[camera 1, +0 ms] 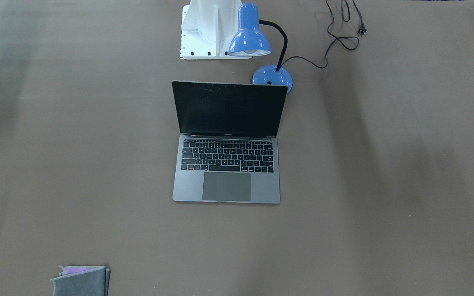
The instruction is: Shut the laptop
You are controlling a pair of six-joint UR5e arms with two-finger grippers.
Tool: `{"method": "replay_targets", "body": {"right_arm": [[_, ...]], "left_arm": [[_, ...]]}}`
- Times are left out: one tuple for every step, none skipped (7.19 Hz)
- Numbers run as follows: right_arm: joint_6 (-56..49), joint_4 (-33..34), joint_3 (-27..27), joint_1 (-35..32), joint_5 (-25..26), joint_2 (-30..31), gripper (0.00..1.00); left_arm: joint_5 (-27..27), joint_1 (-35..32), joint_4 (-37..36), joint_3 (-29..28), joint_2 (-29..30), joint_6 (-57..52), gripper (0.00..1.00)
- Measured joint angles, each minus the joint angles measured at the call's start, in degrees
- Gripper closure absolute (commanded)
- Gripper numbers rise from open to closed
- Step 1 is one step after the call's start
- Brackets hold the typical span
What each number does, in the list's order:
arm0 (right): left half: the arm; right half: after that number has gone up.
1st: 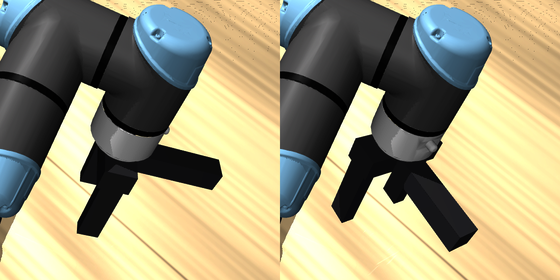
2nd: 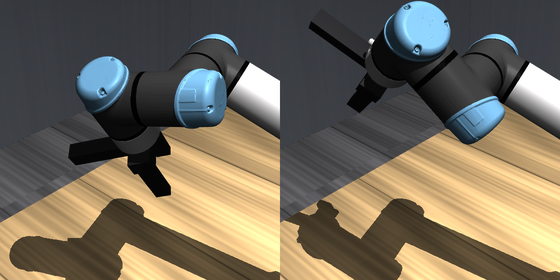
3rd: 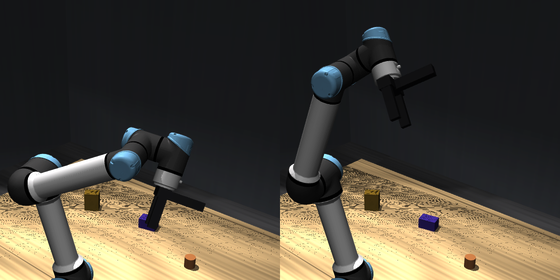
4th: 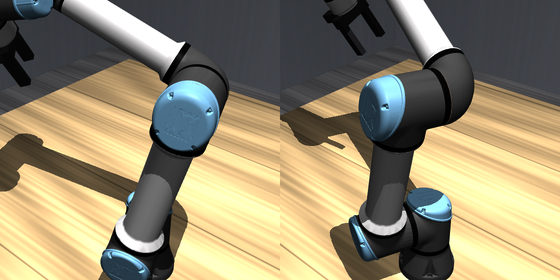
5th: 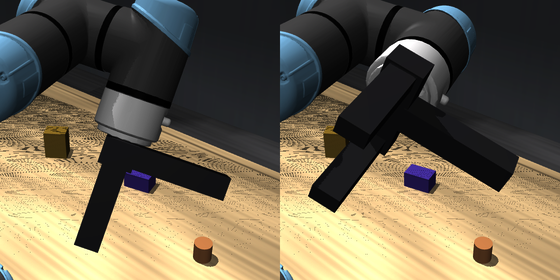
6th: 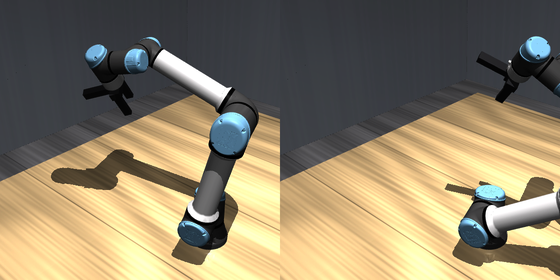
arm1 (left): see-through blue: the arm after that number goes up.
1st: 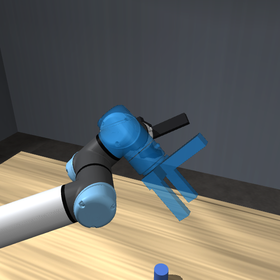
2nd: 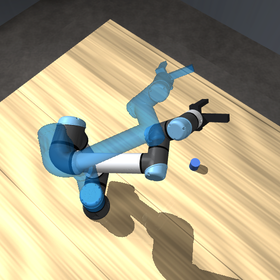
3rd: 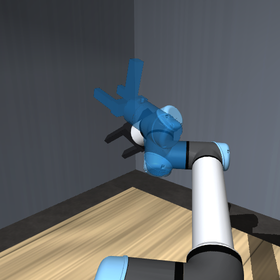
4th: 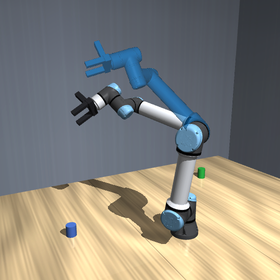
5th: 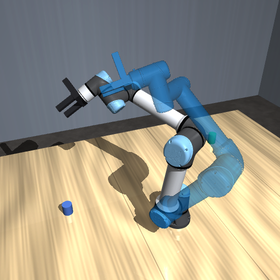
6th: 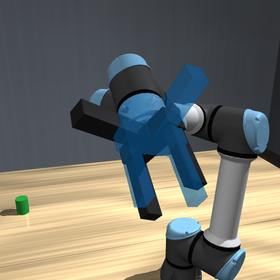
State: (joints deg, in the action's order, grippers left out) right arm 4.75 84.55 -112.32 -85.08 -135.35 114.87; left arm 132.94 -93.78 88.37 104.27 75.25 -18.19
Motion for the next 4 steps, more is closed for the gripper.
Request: {"method": "replay_targets", "body": {"right_arm": [[0.0, 0.0, 0.0, 0.0, 0.0, 0.0, 0.0], [0.0, 0.0, 0.0, 0.0, 0.0, 0.0, 0.0], [0.0, -0.9, 0.0, 0.0, 0.0, 0.0, 0.0], [0.1, -3.8, 0.1, 0.0, 0.0, 0.0, 0.0]], "left_arm": [[0.0, 0.0, 0.0, 0.5, 0.0, 0.0, 0.01], [0.0, 0.0, -0.1, 1.4, 0.0, 0.0, 0.01], [0.0, -0.1, -0.1, 2.0, 0.1, 0.0, 0.01], [0.0, 0.0, 0.0, 2.5, 0.4, 0.0, 0.01]]}}
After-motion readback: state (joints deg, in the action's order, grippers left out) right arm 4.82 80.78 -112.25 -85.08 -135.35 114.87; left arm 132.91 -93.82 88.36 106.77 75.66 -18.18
